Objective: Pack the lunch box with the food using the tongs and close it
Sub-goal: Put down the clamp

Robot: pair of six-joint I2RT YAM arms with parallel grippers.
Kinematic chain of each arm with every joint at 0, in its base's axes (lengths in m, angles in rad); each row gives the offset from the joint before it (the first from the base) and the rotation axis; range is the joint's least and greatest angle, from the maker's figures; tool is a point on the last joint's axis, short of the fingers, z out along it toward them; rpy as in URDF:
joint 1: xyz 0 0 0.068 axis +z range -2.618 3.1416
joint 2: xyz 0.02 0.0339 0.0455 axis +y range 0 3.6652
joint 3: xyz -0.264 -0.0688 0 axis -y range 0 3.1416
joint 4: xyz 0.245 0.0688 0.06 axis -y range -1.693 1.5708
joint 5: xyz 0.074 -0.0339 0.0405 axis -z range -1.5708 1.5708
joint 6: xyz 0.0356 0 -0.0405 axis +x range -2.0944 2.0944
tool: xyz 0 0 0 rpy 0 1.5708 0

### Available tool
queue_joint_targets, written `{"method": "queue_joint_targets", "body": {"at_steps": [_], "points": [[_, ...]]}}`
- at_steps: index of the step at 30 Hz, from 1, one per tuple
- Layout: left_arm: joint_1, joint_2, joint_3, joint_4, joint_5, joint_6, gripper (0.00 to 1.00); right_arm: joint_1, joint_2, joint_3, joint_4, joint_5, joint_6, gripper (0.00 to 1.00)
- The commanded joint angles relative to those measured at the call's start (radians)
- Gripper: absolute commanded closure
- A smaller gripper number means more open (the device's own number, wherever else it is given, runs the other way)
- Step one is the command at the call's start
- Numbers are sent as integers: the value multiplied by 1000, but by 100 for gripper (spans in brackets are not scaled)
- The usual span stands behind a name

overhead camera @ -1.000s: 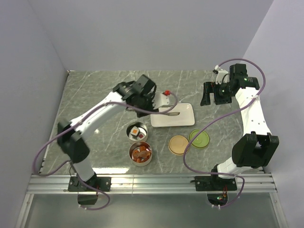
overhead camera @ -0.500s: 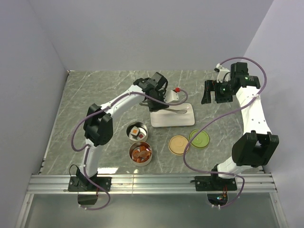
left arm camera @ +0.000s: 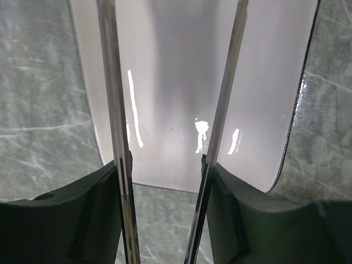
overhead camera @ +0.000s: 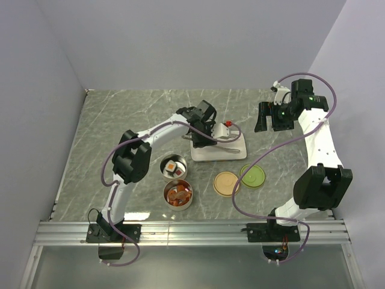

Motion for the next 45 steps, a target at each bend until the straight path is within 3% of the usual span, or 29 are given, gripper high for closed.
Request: {"method": "queue_joint_targets", "body": {"at_steps": [1,2,8,27,30,32,40,45], "points": [[-16,9,-11,47,16,34,41,-8,-2,26,30,-5,1,0],[-16,13,-12,44,16,34,34,-8,-2,26,30,-5,1,0],[-16,35,-19,54,8,32,25,-8,-7,18,32,-5,1,0],[-24,-4,4,42,25,19,17,-8,1,29,24,-9,-1,0],[-22,-39,50,1,37,-1,5,-8,-1,35,21,-22,-8,0],[-24,-80,72,-10,45,-20,3,-8,-8,35,16,-31,-14,0],[-22,-263,121,-79,65,-161,1,-8,-85,-14,1,-43,-77,0],[-1,-442,29,-113,102,-241,1,-8,-114,-50,-53,30,-149,0]]}}
